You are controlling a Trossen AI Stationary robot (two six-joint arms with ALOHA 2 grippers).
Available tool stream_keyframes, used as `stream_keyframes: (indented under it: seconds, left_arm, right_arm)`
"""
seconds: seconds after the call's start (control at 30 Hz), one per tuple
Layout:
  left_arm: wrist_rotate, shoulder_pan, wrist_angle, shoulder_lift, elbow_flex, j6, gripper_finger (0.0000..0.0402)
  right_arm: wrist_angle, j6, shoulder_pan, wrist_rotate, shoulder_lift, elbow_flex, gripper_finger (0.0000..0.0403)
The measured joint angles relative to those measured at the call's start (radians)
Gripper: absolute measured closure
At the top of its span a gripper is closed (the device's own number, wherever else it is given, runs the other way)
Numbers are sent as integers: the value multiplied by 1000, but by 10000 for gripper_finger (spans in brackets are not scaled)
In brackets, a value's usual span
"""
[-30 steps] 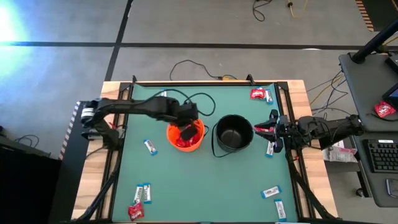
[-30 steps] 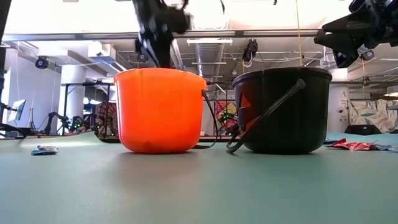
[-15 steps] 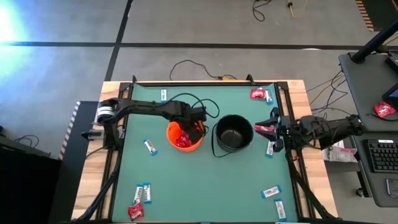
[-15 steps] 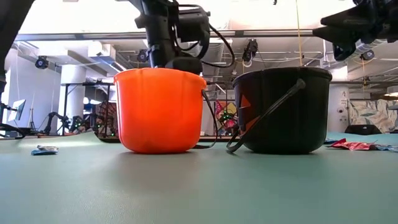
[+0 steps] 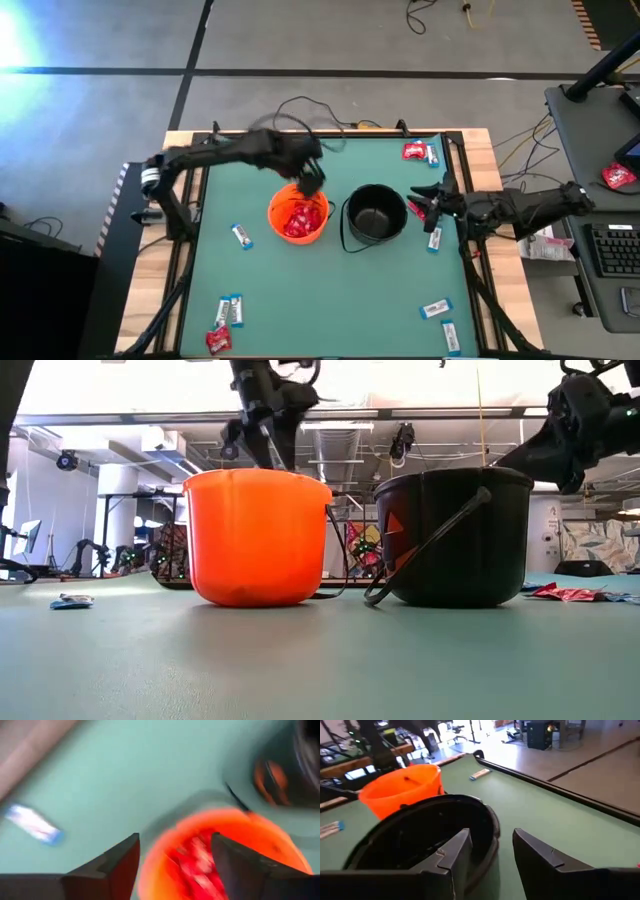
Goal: Sort candy by brand, put in halloween buckets
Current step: Put the white chocolate into the black bucket
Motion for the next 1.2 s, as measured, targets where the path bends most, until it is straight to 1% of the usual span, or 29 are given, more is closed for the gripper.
stream_keyframes:
  seconds: [0.07,0.13,0.2,0.27,0.37,0.43,0.57,0.63,0.73,0.87,0.97,1.1,1.2]
  left_arm:
    - [-114,46,14,-46,-15,-13,150]
    - [-205,99,29,-97,-71,-42,141]
    - [-259,158,79,-152,-161,-92,137]
    - [-285,218,169,-202,-279,-141,138]
    - [-300,291,379,-242,-466,-201,141]
    - [-300,321,537,-245,-576,-202,144]
    - [-312,336,839,-212,-764,-196,146]
    - [-344,336,953,-183,-846,-214,146]
    - [-406,336,1128,-142,-953,-243,146]
    - [-457,340,1313,-82,-1042,-288,146]
    - [-464,341,1408,-35,-1054,-282,146]
    - [-472,341,1422,43,-1042,-237,146]
    - [-565,330,1398,70,-1034,-254,146]
  right_arm:
    - [1,0,-7,1,0,0,261]
    - [-1,0,-8,-1,-9,6,259]
    - [5,-7,-8,-5,-21,16,259]
    - [3,-18,-8,-5,-26,20,261]
    - [0,14,-8,-13,-24,26,264]
    - [2,33,-8,-33,-24,35,266]
    - [1,16,-7,-54,-23,58,264]
    - [-1,9,-7,-54,-12,73,262]
    - [-54,27,-8,-64,18,101,263]
    - [-131,57,-8,-91,80,162,269]
    - [-166,79,-8,-98,139,204,273]
    - [-164,80,-8,-106,219,243,275]
    - [-163,80,-7,-114,275,267,274]
